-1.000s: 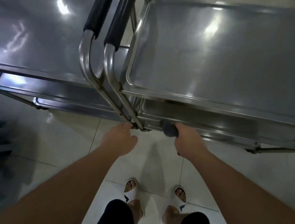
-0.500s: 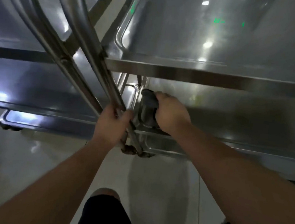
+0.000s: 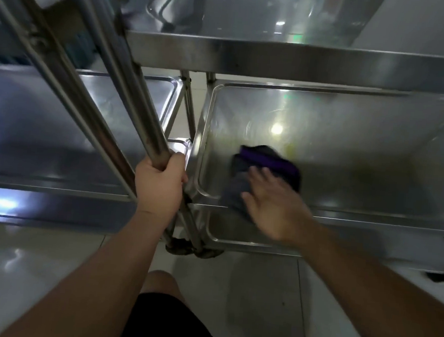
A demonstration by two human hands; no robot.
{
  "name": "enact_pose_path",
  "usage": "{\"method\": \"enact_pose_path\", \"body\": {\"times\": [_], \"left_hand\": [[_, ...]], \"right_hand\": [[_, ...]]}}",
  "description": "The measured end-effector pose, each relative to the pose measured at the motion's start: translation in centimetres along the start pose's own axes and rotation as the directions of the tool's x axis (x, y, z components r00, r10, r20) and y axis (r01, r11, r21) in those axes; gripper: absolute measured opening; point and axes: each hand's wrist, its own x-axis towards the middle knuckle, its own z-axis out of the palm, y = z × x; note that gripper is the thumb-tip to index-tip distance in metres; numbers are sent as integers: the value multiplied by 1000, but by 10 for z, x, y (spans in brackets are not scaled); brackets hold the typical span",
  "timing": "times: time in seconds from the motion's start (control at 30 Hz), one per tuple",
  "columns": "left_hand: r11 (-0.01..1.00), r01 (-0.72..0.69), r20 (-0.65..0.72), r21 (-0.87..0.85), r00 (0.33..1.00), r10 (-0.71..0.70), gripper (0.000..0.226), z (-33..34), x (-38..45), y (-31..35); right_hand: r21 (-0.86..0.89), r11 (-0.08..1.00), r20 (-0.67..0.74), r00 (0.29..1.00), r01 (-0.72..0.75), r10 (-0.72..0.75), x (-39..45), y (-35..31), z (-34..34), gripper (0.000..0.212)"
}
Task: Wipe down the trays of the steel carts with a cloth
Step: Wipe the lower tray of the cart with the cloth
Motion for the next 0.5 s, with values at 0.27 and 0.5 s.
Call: {"method": "enact_pose_path", "body": {"times": [0.27, 0.5], "left_hand": [[993, -112, -112, -48, 988, 106, 43, 12, 5, -11], [980, -173, -111, -97, 981, 162, 39, 14, 6, -14]], "right_hand": [[46, 957, -103, 951, -287, 291, 32, 65, -18, 89], [88, 975, -28, 979, 202, -201, 73, -62, 8, 72]]}}
